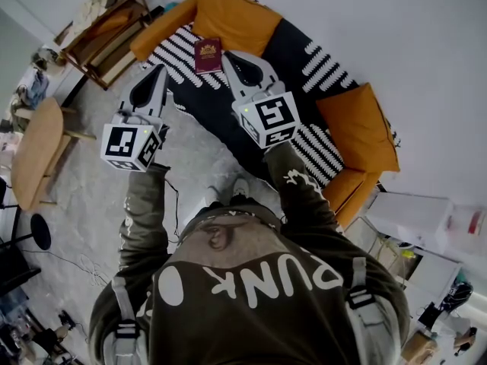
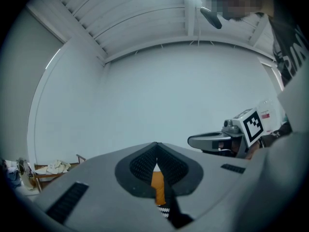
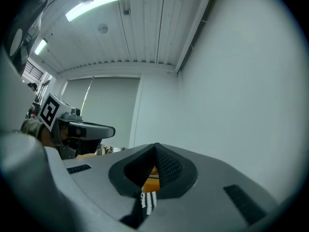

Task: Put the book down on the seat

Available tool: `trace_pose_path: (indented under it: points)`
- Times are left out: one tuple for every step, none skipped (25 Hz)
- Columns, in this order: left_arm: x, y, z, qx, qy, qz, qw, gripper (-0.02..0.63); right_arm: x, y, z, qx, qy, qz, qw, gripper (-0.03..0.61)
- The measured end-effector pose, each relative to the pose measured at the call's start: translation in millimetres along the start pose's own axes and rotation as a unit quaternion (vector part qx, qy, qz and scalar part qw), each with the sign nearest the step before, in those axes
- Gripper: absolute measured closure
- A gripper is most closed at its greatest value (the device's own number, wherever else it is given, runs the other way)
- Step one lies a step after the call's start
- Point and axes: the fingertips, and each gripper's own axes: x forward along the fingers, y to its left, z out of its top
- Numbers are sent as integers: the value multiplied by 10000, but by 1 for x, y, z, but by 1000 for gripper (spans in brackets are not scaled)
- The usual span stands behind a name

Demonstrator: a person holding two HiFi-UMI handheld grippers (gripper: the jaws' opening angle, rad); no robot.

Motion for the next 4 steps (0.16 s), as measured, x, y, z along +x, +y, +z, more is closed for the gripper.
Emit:
trace_pose_path:
  points:
    - [0, -1, 0, 3, 0, -2, 10000, 611, -1, 0, 1, -3, -3, 3, 10000, 570]
    - [-1, -2, 1, 8, -1, -3, 10000, 611, -3, 0, 1, -7, -8, 6, 10000, 569]
    - [-1, -3, 2, 13, -3, -4, 10000, 611, -3, 0, 2, -11, -14, 9, 10000, 569]
    - [-1, -4, 3, 18, -7, -5, 10000, 611, -4, 0, 3, -16, -21, 12, 10000, 569]
